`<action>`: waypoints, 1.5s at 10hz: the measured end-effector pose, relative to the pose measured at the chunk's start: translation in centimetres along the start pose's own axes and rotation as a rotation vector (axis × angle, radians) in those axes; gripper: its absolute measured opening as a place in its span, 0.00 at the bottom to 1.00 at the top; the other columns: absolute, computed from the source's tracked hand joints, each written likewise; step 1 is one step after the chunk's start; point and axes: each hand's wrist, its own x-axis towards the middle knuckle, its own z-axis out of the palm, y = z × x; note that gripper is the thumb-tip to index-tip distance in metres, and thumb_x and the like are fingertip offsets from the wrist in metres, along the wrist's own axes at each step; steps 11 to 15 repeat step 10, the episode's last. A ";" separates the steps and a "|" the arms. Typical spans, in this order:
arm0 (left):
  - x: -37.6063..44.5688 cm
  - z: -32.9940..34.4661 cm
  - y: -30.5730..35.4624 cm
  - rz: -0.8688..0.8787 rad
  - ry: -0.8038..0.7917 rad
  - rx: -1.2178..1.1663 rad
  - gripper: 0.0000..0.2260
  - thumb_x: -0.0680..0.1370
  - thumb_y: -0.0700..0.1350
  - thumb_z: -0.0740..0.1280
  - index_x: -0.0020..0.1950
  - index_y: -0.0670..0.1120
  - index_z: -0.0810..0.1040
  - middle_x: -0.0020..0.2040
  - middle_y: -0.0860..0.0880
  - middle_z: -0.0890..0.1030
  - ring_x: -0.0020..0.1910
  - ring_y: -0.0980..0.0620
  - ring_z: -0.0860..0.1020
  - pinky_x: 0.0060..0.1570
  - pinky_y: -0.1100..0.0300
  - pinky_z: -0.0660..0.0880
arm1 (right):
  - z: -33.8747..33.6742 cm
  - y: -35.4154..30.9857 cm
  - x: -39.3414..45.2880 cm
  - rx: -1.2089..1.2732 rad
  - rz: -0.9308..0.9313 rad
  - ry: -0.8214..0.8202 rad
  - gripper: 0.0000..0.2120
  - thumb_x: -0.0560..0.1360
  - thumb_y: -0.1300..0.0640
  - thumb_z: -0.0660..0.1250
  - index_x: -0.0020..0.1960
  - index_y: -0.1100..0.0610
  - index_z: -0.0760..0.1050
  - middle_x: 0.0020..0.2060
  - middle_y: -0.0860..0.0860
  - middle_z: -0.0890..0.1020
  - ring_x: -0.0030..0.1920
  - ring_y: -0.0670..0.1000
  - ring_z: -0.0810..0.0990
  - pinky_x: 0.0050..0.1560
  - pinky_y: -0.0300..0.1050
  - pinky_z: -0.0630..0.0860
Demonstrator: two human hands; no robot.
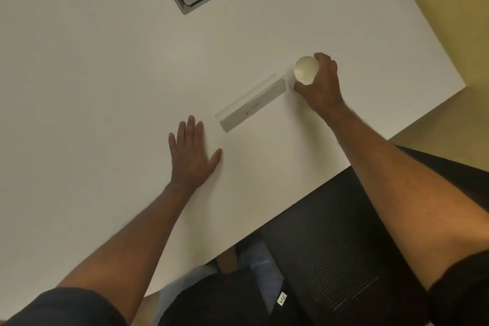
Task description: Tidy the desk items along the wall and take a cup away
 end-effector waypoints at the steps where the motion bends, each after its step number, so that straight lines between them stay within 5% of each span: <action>1: 0.1 1.1 -0.3 0.023 0.029 0.038 0.36 0.80 0.63 0.56 0.80 0.42 0.57 0.82 0.42 0.53 0.80 0.39 0.54 0.74 0.36 0.55 | 0.2 0.5 0.7 -0.012 -0.006 -0.006 0.38 0.70 0.57 0.75 0.75 0.55 0.62 0.69 0.55 0.67 0.66 0.55 0.71 0.60 0.40 0.68; 15: 0.0 2.3 -0.7 0.056 0.095 0.129 0.32 0.84 0.61 0.50 0.82 0.42 0.54 0.83 0.42 0.50 0.81 0.40 0.50 0.76 0.35 0.50 | 0.3 0.6 -0.2 0.000 -0.028 -0.006 0.52 0.67 0.52 0.77 0.82 0.53 0.51 0.74 0.54 0.62 0.74 0.53 0.64 0.70 0.45 0.66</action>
